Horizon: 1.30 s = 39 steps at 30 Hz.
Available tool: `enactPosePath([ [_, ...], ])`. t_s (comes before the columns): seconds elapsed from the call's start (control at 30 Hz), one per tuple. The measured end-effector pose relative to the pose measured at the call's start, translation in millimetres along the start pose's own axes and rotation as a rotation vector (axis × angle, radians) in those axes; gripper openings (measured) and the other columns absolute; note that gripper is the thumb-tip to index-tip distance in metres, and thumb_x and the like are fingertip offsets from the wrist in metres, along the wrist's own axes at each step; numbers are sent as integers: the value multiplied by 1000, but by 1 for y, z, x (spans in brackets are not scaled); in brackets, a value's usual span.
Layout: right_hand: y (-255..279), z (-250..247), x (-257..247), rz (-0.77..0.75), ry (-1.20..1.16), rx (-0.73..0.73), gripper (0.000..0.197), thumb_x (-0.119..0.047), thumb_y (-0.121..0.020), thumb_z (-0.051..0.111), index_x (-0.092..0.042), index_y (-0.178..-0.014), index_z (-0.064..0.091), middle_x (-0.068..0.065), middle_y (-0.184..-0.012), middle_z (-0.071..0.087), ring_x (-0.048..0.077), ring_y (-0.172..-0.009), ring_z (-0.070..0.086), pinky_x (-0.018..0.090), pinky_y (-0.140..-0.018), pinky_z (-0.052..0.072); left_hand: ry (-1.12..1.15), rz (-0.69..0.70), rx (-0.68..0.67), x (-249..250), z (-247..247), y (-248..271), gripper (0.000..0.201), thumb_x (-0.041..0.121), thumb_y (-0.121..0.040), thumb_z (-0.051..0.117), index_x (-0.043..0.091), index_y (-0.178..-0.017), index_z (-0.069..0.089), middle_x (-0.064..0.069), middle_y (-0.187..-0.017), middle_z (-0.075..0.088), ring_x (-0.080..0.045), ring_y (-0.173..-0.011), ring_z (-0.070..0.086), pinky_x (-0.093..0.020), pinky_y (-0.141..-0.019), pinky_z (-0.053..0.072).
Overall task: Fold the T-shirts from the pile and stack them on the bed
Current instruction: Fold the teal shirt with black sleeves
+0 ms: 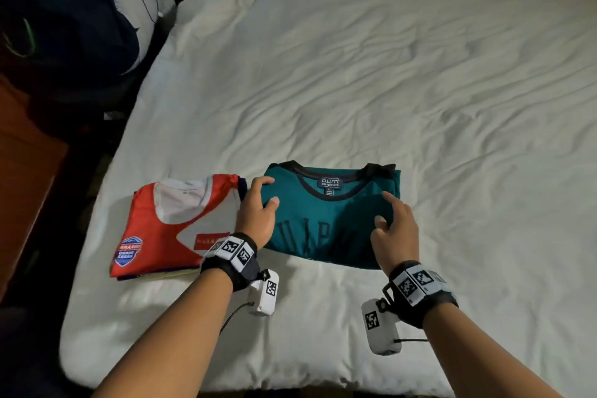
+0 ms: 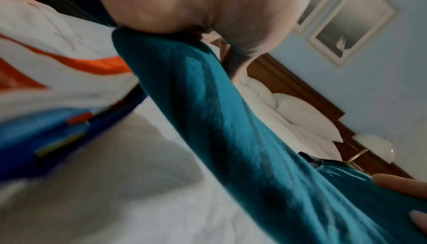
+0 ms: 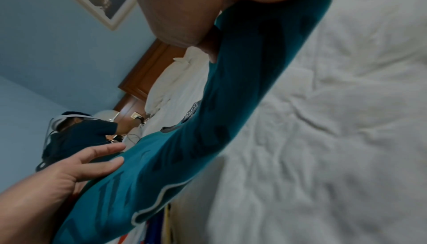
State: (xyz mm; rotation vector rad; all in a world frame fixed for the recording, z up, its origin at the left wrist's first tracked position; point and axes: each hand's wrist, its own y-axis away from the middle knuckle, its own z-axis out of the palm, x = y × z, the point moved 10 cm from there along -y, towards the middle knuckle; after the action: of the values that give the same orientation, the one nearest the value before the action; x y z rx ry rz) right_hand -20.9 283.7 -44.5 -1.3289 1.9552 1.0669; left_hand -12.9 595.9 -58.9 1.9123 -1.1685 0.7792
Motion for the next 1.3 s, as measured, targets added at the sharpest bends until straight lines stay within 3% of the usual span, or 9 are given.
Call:
enactPosePath([
  [0.27, 46, 148, -116, -95, -43, -91, 55, 0, -97, 49, -20, -148, 47, 0, -140, 49, 9, -114, 47, 21, -93, 37, 84, 8, 185, -68, -197, -13, 39, 4, -97, 60, 18, -132, 51, 7, -117, 55, -11, -104, 56, -26, -90, 40],
  [0.43, 56, 236, -159, -140, -82, -153, 55, -1, -96, 53, -23, -146, 48, -1, -140, 51, 11, -119, 50, 23, -100, 40, 106, -115, 245, -143, -280, -23, 40, 15, -99, 60, 30, -133, 46, 3, -115, 61, -14, -98, 62, -37, -91, 51],
  [0.57, 56, 292, -125, 14, 10, -271, 68, -14, -94, 64, -25, -153, 32, 7, -140, 56, 26, -124, 57, 39, -104, 49, 121, -477, 118, -236, -279, -18, 64, 37, -98, 63, 27, -150, 26, -14, -141, 52, -33, -121, 57, -48, -100, 51],
  [0.63, 66, 309, -103, 78, 79, -332, 77, -14, -91, 66, -21, -155, 24, 9, -141, 54, 28, -125, 57, 40, -102, 50, 142, -564, 59, -269, -268, -8, 68, 35, -96, 67, 27, -149, 25, -12, -139, 53, -34, -117, 60, -43, -77, 59],
  [0.7, 73, 311, -96, 59, 121, -302, 77, -10, -91, 64, -22, -154, 23, 9, -144, 51, 28, -128, 55, 43, -105, 49, 161, -535, 80, -278, -267, -3, 62, 26, -95, 68, 31, -146, 31, -9, -125, 57, -32, -107, 64, -38, -63, 58],
  [0.77, 77, 307, -97, 43, 92, -239, 73, -4, -92, 61, -23, -153, 26, 6, -143, 50, 26, -126, 54, 40, -104, 50, 219, -475, 150, -277, -272, -2, 58, 19, -94, 69, 31, -142, 37, -9, -115, 60, -32, -105, 65, -41, -76, 58],
  [0.9, 84, 300, -112, -7, -10, -161, 68, 2, -94, 58, -26, -151, 34, -5, -130, 49, 12, -110, 52, 13, -82, 44, 271, -332, 301, -264, -294, 3, 50, 12, -96, 66, 29, -138, 45, -10, -106, 63, -20, -96, 67, -24, -74, 53],
  [1.13, 92, 313, -88, 109, 56, -201, 66, 2, -92, 57, -24, -149, 37, 6, -140, 49, 28, -127, 52, 43, -105, 50, 68, -405, 211, -281, -281, 16, 49, 18, -99, 62, 21, -143, 41, -15, -125, 61, -29, -106, 62, -32, -80, 51],
  [1.3, 95, 320, -140, -194, 573, -62, 70, -16, -85, 52, -15, -151, 29, 14, -159, 29, 38, -141, 30, 51, -113, 29, -697, -138, 138, -233, -274, -5, 86, 57, -87, 62, 18, -154, 26, -18, -151, 31, -37, -136, 33, -57, -105, 37],
])
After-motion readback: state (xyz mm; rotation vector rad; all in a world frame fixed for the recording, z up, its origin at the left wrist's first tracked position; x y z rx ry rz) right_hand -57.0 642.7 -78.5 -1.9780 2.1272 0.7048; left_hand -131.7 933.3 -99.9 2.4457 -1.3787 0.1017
